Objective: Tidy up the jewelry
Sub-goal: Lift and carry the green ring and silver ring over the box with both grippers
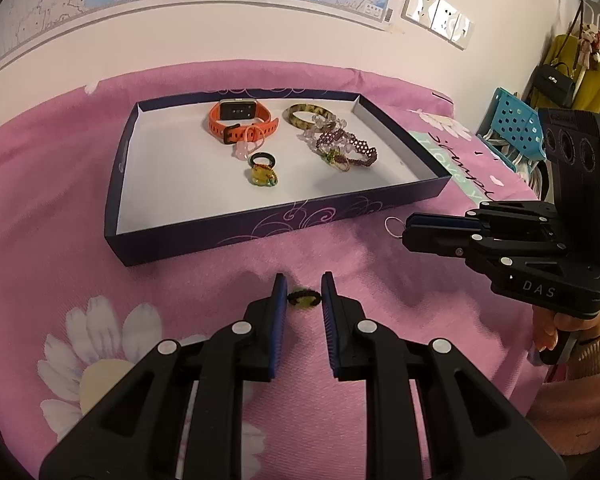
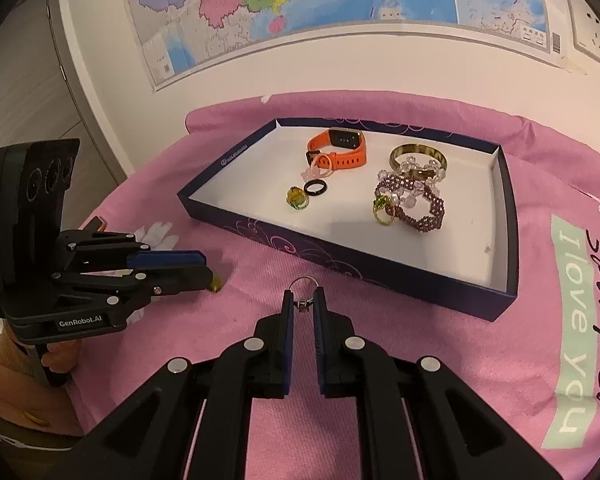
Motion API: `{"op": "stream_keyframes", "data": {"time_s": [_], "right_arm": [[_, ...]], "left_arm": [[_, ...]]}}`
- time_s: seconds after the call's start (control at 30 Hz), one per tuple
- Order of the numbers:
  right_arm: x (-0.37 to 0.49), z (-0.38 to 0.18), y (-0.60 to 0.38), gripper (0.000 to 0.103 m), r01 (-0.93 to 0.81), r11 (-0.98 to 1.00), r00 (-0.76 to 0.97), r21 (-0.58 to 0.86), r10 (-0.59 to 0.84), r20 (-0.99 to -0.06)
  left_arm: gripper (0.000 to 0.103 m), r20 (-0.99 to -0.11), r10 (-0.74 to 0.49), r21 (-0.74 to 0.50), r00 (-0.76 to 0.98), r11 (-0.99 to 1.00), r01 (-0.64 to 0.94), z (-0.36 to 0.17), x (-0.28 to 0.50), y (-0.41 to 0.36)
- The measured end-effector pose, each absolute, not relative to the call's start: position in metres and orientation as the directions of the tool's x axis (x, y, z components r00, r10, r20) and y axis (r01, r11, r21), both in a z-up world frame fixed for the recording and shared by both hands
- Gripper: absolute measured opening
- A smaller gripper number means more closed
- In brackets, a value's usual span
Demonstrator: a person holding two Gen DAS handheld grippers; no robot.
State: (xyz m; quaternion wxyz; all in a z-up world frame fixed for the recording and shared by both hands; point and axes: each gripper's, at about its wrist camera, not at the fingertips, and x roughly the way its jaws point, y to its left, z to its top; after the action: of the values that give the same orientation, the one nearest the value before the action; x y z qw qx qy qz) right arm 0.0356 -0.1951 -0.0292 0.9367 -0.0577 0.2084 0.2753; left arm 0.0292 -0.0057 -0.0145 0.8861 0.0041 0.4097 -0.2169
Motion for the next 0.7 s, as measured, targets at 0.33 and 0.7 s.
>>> {"op": "stream_keyframes", "data": {"time_s": [0.33,0.7], "right_arm": [[0.03,-0.023,-0.198,0.008,-0.536,0.844,0.774,0.005,0.494,-0.396],[0.031,-0.019,-0.201,0.008,-0.532,0.847,0.781,0.005,0.493,-0.383]], "left_arm": [[0.018,-0.707,-0.392,-0.167,0.589,0.902,0.399,-0.004,0.023,-0.006],[0.018,-0.692,-0.399,-0.166,0.601,0.899,0.406,0.004,0.018,-0.005]]}}
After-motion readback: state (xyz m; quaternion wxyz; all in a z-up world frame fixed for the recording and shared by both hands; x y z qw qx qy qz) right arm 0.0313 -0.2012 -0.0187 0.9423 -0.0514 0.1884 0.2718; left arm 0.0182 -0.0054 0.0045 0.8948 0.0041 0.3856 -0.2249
